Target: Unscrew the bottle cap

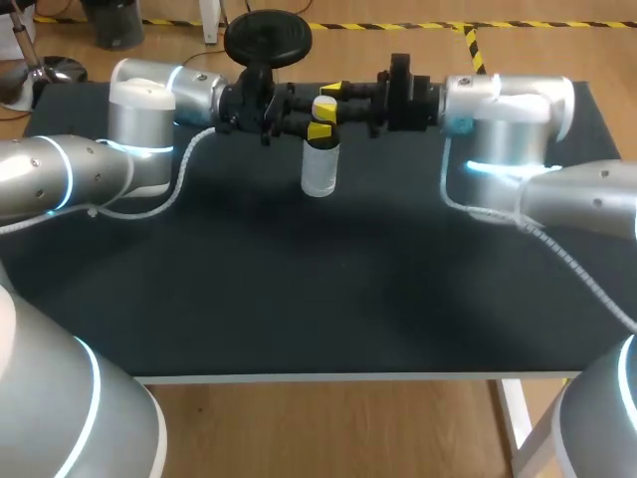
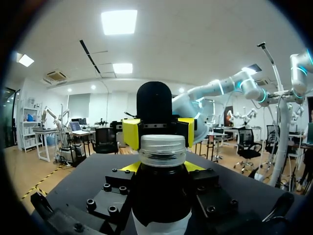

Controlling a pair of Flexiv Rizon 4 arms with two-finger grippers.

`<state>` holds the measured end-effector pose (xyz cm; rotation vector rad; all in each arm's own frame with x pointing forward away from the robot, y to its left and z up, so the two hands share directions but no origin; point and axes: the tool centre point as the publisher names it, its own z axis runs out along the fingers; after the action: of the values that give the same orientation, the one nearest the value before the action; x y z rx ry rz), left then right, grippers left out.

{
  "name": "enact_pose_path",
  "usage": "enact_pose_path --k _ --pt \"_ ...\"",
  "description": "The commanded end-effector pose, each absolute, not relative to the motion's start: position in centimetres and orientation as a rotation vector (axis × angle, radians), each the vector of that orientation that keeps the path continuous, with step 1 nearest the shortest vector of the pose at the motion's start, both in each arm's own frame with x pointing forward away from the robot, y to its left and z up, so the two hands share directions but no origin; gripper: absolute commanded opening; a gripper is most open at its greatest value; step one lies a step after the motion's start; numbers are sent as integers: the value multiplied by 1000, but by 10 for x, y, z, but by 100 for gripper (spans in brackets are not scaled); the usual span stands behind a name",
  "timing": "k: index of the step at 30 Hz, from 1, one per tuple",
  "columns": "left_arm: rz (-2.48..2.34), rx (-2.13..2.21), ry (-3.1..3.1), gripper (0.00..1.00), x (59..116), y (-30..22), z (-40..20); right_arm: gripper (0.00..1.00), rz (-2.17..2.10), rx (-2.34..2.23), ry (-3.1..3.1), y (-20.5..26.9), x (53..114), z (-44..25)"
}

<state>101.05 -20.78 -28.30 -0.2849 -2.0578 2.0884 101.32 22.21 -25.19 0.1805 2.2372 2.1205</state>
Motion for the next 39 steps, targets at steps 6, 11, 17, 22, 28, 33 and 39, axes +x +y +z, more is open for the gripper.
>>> enact_pose_path --k 6,11,17,22,28,33,39 --pt "2087 -290 -2052 0 1014 -204 -282 0 2363 -467 2530 229 1011 -259" --pt "2087 -290 -2052 0 1014 -204 -282 0 2363 -697 2634 238 1003 -259" --pt "2087 -290 -2052 0 1014 -204 -282 0 2388 -1042 2711 246 991 -259" --pt "2087 -290 -2052 0 1014 -204 -282 0 2427 -1325 2743 252 980 -260" --pt "2087 -290 -2052 0 1014 -204 -282 0 2445 -1563 2793 257 971 -263" --pt "2087 -290 -2052 0 1014 -204 -282 0 2427 -1666 2821 258 969 -263" --pt "2087 -290 -2052 0 1014 -204 -282 0 2417 -1694 2807 256 971 -258"
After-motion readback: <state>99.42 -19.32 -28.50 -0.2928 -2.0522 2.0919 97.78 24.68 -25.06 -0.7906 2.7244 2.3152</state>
